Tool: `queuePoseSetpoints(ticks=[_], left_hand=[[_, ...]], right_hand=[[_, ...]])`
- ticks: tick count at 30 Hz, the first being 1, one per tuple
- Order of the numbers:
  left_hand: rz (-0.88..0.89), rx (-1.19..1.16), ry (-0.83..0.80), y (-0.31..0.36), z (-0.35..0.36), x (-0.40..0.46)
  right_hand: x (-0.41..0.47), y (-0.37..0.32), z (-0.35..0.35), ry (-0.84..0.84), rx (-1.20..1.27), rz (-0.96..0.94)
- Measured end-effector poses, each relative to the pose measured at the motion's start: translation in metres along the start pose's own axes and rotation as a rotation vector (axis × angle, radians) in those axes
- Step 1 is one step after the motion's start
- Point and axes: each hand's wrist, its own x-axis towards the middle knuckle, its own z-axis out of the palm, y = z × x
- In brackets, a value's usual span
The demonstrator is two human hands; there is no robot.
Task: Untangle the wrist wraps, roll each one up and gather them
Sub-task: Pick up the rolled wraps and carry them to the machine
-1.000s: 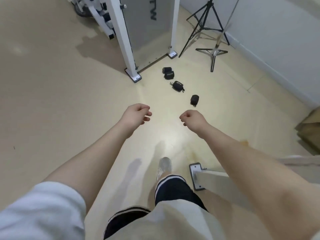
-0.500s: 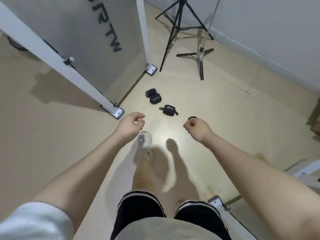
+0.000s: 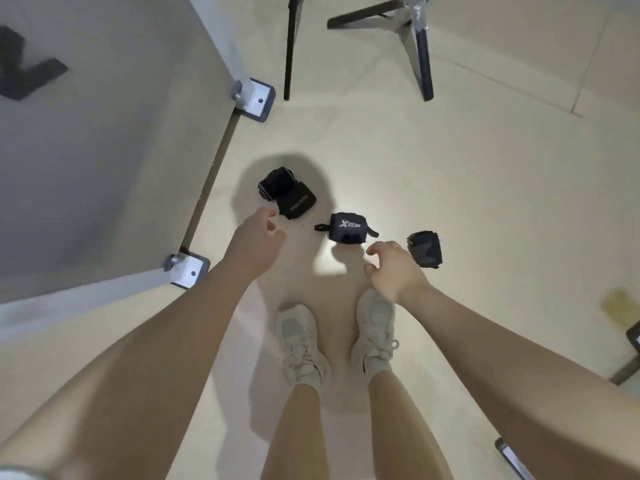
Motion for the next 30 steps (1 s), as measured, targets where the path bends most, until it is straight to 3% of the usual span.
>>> queuePoseSetpoints(ticks=[5,9,13,17,20,24,28,30], left_hand=[[0.065,0.144,-0.004,-0.030,0.067,0.122],[0.116,0.445,0.113,-0.048,0.110,0.200],[0.152,0.621,0.217,-0.062,0.141,0.235],[0.145,0.681,0.316,-0.064,0.152,0.251],[0.152,0.730,0.237,-0.056,0.141,0.246],[0.113,0.595,0.107,-0.026,0.115,0.197],[0.162,0.566,0.063,0.035,0.053,0.120],[0.172,0.541,0.064,0.068,0.018,0.079]], right_hand=[[0.125,0.026,0.046,0.080,-0.060,-0.067],[0.197,0.049,0.074,0.126,-0.236,-0.186],[0.235,0.066,0.099,0.055,-0.386,-0.251],[0.250,0.073,0.112,0.138,-0.516,-0.230],[0.243,0.069,0.101,0.128,-0.450,-0.168],[0.197,0.063,0.058,0.051,-0.260,-0.100],[0.125,0.043,-0.020,0.017,-0.195,-0.134],[0.080,0.033,-0.063,-0.051,-0.042,-0.103]])
